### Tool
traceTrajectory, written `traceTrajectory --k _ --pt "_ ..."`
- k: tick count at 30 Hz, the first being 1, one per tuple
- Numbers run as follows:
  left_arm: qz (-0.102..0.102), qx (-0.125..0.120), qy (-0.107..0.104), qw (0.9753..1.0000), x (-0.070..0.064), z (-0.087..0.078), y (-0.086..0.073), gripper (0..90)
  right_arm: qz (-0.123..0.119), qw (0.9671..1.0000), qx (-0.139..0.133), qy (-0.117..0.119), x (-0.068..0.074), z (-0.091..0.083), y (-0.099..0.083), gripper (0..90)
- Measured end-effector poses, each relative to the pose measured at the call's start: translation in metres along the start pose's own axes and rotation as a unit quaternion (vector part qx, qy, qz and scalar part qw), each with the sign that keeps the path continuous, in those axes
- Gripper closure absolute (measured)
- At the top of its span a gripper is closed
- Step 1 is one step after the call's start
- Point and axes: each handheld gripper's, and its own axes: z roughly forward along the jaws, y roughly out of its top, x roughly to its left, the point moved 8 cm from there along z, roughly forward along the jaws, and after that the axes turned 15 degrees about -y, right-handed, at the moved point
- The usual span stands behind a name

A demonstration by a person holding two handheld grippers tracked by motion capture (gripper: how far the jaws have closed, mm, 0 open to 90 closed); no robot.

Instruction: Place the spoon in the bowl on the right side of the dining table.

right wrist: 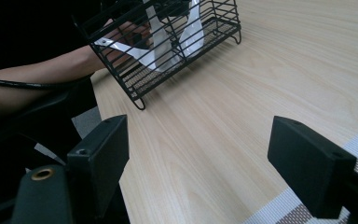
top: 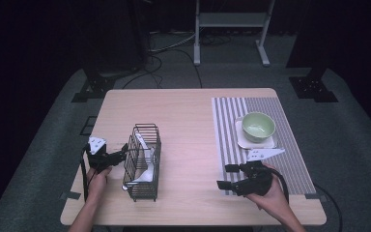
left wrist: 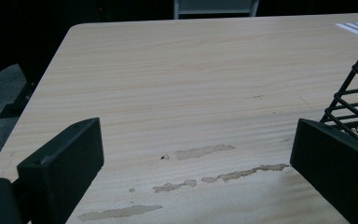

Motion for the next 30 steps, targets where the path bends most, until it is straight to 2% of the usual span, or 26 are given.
traceTrajectory --k 8,17,24,30 --pt "-0.001 0.001 -0.001 1.0000 0.000 0.000 0.000 1.6 -0.007 0.9999 0.013 0.002 0.006 0.006 0.005 19.5" --pt "-0.002 0.000 -0.001 1.0000 0.000 0.000 0.000 1.6 -0.017 0.9997 0.018 0.008 0.017 0.010 0.019 19.6" --pt "0.000 0.001 -0.001 1.0000 0.000 0.000 0.000 1.6 -0.014 0.9995 0.022 0.018 0.023 0.014 0.028 19.6" --pt "0.000 0.001 -0.001 1.0000 0.000 0.000 0.000 1.6 -0.022 0.9990 0.028 0.025 0.030 0.019 0.034 19.6"
